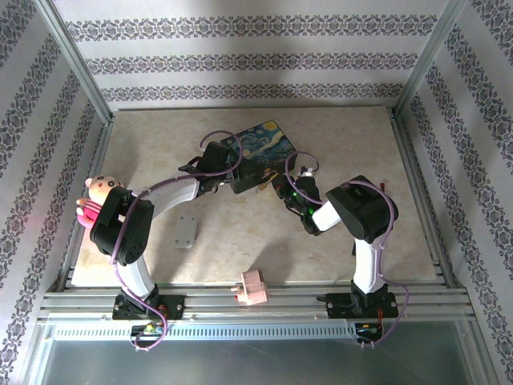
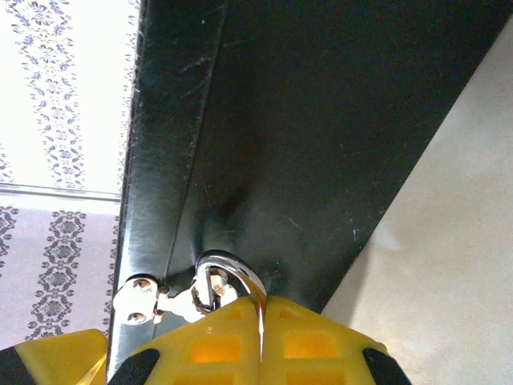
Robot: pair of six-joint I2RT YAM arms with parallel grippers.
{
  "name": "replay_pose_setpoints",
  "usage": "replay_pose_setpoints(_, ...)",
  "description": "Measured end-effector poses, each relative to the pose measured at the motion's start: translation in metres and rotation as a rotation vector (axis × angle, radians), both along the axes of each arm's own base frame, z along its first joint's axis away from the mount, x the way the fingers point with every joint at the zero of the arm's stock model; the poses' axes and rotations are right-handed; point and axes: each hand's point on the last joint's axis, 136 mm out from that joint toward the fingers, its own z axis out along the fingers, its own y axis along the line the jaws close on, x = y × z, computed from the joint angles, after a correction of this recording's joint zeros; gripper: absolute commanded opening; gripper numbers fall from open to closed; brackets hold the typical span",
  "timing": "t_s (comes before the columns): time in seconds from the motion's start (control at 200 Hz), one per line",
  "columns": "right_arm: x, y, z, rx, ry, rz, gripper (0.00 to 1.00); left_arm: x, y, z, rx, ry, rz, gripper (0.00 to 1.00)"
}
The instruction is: Unlock the padlock with the key
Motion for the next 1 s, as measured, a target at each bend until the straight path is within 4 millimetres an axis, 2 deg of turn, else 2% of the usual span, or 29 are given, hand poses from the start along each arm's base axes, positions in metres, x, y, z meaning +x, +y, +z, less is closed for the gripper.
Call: replay_pose_setpoints(0.999, -0.0013, -0.0084, 0.0043, 0.014, -0.029, -0.018, 0.0, 0.0001, -0.0002, -0.001, -0.017, 0.003, 0.01, 0.88)
